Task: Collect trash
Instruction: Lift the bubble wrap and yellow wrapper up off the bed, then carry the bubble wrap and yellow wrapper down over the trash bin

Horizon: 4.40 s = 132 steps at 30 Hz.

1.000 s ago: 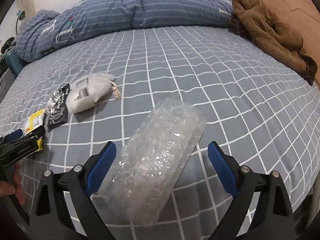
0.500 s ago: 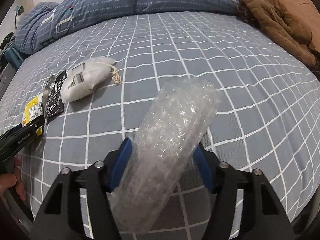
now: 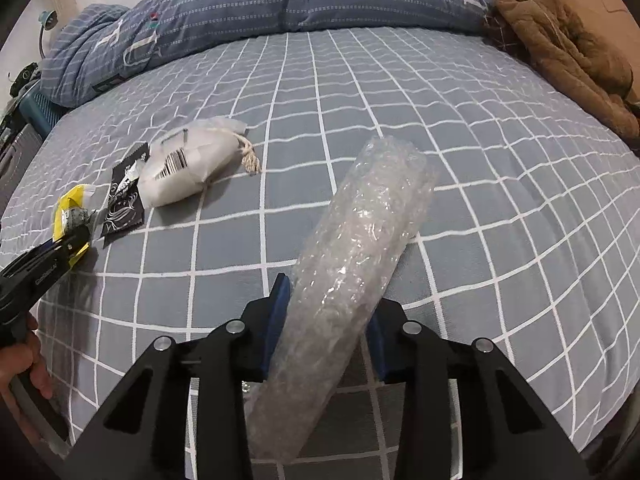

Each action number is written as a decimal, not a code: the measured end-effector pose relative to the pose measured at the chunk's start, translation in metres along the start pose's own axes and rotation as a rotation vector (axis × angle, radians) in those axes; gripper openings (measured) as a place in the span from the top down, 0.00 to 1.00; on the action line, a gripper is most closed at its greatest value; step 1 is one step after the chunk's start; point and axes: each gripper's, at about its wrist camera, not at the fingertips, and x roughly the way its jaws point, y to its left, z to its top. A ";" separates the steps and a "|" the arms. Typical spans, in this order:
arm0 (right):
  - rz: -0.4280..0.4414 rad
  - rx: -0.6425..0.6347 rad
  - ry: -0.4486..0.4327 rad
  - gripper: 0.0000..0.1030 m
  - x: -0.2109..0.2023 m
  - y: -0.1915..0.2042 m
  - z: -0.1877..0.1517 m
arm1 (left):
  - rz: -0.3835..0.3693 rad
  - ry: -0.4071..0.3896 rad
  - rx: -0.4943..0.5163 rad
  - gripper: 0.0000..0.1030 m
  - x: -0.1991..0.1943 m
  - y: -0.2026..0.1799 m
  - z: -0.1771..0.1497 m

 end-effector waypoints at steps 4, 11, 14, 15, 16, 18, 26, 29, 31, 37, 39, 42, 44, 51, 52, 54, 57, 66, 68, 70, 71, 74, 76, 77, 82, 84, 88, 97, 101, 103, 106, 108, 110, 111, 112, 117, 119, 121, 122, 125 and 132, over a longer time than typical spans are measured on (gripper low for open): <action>0.000 -0.007 -0.025 0.68 -0.008 0.000 0.003 | -0.005 -0.025 -0.004 0.66 -0.016 0.001 0.002; 0.005 -0.045 -0.087 0.68 -0.030 0.010 0.005 | -0.014 -0.047 -0.012 0.66 -0.039 0.007 0.002; 0.012 -0.063 -0.117 0.68 -0.043 0.017 0.003 | -0.017 -0.055 -0.016 0.66 -0.049 0.010 -0.003; 0.013 -0.067 -0.124 0.68 -0.046 0.018 0.002 | -0.019 -0.055 -0.017 0.66 -0.052 0.011 -0.004; 0.016 -0.076 -0.137 0.68 -0.052 0.021 0.000 | -0.022 -0.057 -0.018 0.66 -0.056 0.012 -0.007; 0.019 -0.088 -0.158 0.68 -0.061 0.027 -0.002 | -0.022 -0.060 -0.013 0.66 -0.062 0.012 -0.010; 0.053 -0.120 -0.211 0.68 -0.089 0.047 -0.016 | -0.048 -0.081 -0.022 0.66 -0.093 0.014 -0.024; 0.058 -0.132 -0.225 0.68 -0.098 0.054 -0.020 | -0.055 -0.088 -0.022 0.66 -0.105 0.017 -0.031; 0.061 -0.138 -0.233 0.68 -0.102 0.056 -0.024 | -0.058 -0.093 -0.022 0.66 -0.113 0.018 -0.035; 0.076 -0.148 -0.243 0.68 -0.117 0.061 -0.038 | -0.068 -0.111 -0.022 0.66 -0.133 0.014 -0.045; 0.078 -0.156 -0.247 0.68 -0.122 0.062 -0.044 | -0.075 -0.113 -0.022 0.66 -0.140 0.013 -0.050; 0.084 -0.161 -0.254 0.68 -0.130 0.063 -0.050 | -0.078 -0.111 -0.022 0.66 -0.147 0.011 -0.058; 0.085 -0.163 -0.258 0.68 -0.136 0.064 -0.055 | -0.081 -0.109 -0.022 0.66 -0.153 0.011 -0.065; 0.098 -0.171 -0.268 0.68 -0.155 0.066 -0.073 | -0.087 -0.114 -0.024 0.66 -0.175 0.015 -0.083; 0.100 -0.173 -0.270 0.68 -0.158 0.067 -0.075 | -0.089 -0.115 -0.026 0.66 -0.180 0.015 -0.088; 0.107 -0.178 -0.275 0.68 -0.165 0.069 -0.082 | -0.091 -0.115 -0.026 0.66 -0.187 0.017 -0.094; 0.112 -0.184 -0.277 0.68 -0.172 0.071 -0.089 | -0.092 -0.115 -0.027 0.66 -0.196 0.019 -0.104; 0.122 -0.190 -0.275 0.68 -0.191 0.075 -0.115 | -0.098 -0.113 -0.029 0.66 -0.222 0.022 -0.134; 0.123 -0.193 -0.269 0.68 -0.193 0.075 -0.121 | -0.098 -0.107 -0.029 0.66 -0.225 0.023 -0.141; 0.124 -0.195 -0.263 0.68 -0.195 0.076 -0.127 | -0.099 -0.099 -0.030 0.66 -0.227 0.023 -0.149; 0.124 -0.196 -0.259 0.68 -0.196 0.076 -0.131 | -0.100 -0.096 -0.030 0.66 -0.228 0.023 -0.152; 0.124 -0.199 -0.254 0.68 -0.199 0.075 -0.140 | -0.102 -0.087 -0.030 0.66 -0.230 0.023 -0.162; 0.123 -0.200 -0.251 0.68 -0.202 0.075 -0.148 | -0.100 -0.084 -0.032 0.66 -0.232 0.024 -0.169; 0.123 -0.200 -0.250 0.68 -0.203 0.075 -0.150 | -0.101 -0.082 -0.033 0.66 -0.233 0.024 -0.172; 0.125 -0.201 -0.232 0.68 -0.206 0.074 -0.166 | -0.100 -0.069 -0.039 0.66 -0.237 0.026 -0.187; 0.124 -0.204 -0.223 0.68 -0.206 0.075 -0.173 | -0.100 -0.063 -0.041 0.66 -0.238 0.026 -0.192; 0.125 -0.208 -0.205 0.68 -0.206 0.077 -0.186 | -0.100 -0.048 -0.043 0.66 -0.241 0.028 -0.207; 0.131 -0.213 -0.173 0.68 -0.209 0.081 -0.213 | -0.093 -0.023 -0.052 0.66 -0.247 0.034 -0.232; 0.133 -0.214 -0.158 0.68 -0.209 0.081 -0.225 | -0.088 -0.007 -0.056 0.66 -0.249 0.036 -0.244; 0.132 -0.216 -0.145 0.68 -0.209 0.082 -0.232 | -0.083 0.007 -0.055 0.66 -0.249 0.037 -0.252; 0.134 -0.221 -0.131 0.68 -0.208 0.082 -0.240 | -0.085 0.027 -0.062 0.66 -0.248 0.039 -0.263; 0.137 -0.216 -0.115 0.68 -0.206 0.082 -0.247 | -0.085 0.039 -0.065 0.66 -0.247 0.041 -0.271; 0.137 -0.210 -0.100 0.68 -0.203 0.081 -0.253 | -0.083 0.057 -0.068 0.66 -0.246 0.043 -0.280; 0.138 -0.207 -0.093 0.68 -0.202 0.080 -0.255 | -0.082 0.065 -0.069 0.66 -0.245 0.044 -0.284; 0.138 -0.202 -0.085 0.68 -0.201 0.079 -0.258 | -0.080 0.074 -0.072 0.66 -0.244 0.046 -0.289; 0.136 -0.197 -0.041 0.68 -0.192 0.078 -0.275 | -0.078 0.112 -0.085 0.66 -0.238 0.052 -0.309; 0.133 -0.199 -0.026 0.68 -0.188 0.079 -0.281 | -0.073 0.122 -0.083 0.66 -0.236 0.052 -0.315; 0.135 -0.207 -0.007 0.68 -0.181 0.080 -0.288 | -0.066 0.132 -0.078 0.66 -0.230 0.054 -0.321; 0.138 -0.211 -0.002 0.68 -0.178 0.081 -0.291 | -0.064 0.138 -0.076 0.66 -0.226 0.054 -0.322; 0.132 -0.230 0.027 0.68 -0.163 0.085 -0.301 | -0.067 0.154 -0.080 0.66 -0.213 0.058 -0.329; 0.122 -0.247 0.126 0.68 -0.125 0.089 -0.319 | -0.064 0.200 -0.068 0.66 -0.184 0.060 -0.341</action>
